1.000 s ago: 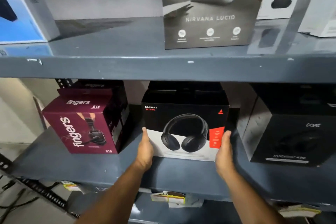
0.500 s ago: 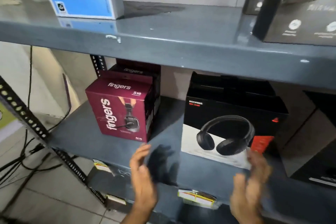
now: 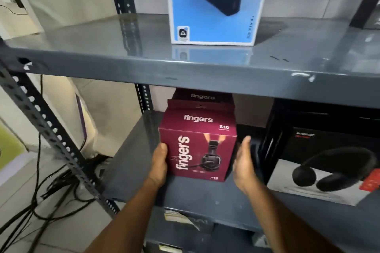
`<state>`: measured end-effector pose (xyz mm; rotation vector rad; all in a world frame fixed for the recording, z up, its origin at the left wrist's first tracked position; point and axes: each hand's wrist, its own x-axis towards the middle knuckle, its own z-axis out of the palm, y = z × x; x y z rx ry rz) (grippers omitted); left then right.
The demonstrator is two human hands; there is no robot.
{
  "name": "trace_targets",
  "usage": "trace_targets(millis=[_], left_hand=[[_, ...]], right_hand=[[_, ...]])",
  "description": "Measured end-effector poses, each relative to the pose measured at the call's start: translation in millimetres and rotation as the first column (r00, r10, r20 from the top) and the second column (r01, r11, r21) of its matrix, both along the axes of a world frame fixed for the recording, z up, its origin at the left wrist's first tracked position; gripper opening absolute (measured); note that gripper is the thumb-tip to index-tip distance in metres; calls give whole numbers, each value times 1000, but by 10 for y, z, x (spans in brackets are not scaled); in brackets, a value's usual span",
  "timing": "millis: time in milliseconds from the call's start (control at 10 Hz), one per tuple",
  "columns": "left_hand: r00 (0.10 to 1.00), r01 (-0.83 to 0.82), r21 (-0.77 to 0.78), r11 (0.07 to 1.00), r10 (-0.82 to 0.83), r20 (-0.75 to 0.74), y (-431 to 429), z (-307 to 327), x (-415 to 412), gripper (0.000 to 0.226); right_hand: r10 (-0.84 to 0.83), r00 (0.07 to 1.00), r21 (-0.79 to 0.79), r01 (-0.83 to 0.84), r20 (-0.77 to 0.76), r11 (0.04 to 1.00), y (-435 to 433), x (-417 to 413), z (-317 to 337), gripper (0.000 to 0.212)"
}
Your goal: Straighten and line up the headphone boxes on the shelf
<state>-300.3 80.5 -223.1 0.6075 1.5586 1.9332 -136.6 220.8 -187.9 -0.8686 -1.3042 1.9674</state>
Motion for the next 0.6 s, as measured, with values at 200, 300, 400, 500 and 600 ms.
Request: trace_targets(millis=[200, 300, 400, 500, 600], left_hand=[[995, 59, -55, 997, -63, -74, -12, 30, -28, 78], [986, 83, -48, 995, -89, -141, -63, 68, -65, 86], [986, 33, -69, 997, -44, -163, -154, 151, 15, 99], [966, -133, -114, 985, 102, -239, -444, 152, 206, 92], [907, -190, -129, 973, 123, -402, -622, 122, 370, 96]], right_hand=[[-28, 1000, -57, 28, -1, 998, -158, -115, -38, 90], [-57, 997, -38, 55, -43, 998, -227, -119, 29, 85], [-131, 991, 33, 132, -9, 991, -305, -6, 103, 92], [-175, 981, 237, 150, 88, 960, -471, 348, 123, 115], [-225, 964, 430, 144, 144, 891, -562, 631, 94, 82]])
